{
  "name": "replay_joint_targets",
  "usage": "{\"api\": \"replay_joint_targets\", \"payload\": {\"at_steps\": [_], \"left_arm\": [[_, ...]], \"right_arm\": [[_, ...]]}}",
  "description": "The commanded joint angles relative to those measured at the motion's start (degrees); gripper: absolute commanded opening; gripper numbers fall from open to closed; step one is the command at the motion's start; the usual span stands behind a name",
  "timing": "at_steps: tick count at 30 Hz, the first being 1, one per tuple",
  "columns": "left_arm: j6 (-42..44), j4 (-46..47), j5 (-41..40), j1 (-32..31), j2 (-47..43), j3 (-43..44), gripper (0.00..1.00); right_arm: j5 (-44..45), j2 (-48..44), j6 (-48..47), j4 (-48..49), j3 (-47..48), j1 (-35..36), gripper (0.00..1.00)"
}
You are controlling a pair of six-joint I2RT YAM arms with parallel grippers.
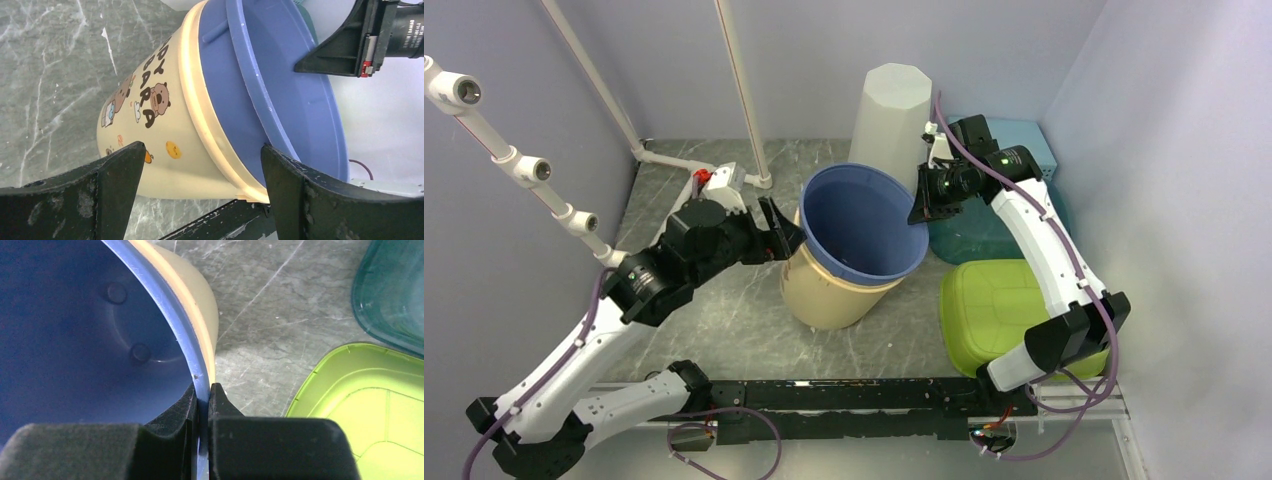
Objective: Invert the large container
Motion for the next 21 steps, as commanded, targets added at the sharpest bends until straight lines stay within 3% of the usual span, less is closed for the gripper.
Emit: {"api": "replay_joint_targets", "payload": {"at_steps": [1, 12, 21], "left_arm": [[-1.32, 4.80, 3.04, -0.46, 2.68, 3.12, 0.92], [-2.48, 6.79, 2.05, -0.48, 0.16, -0.55, 0.93], [-4.46, 3.90, 2.47, -0.46, 6.73, -3.12, 0.69]], "right_arm": [[-4.01, -0.54, 2.57, 2.22, 3.19, 2.33, 0.00], [-11.91, -2.99, 2.44, 7.21, 3.48, 3.15, 0.00], [-22.81, -7.37, 8.33, 17.54, -0.91, 2.97, 0.00]]}}
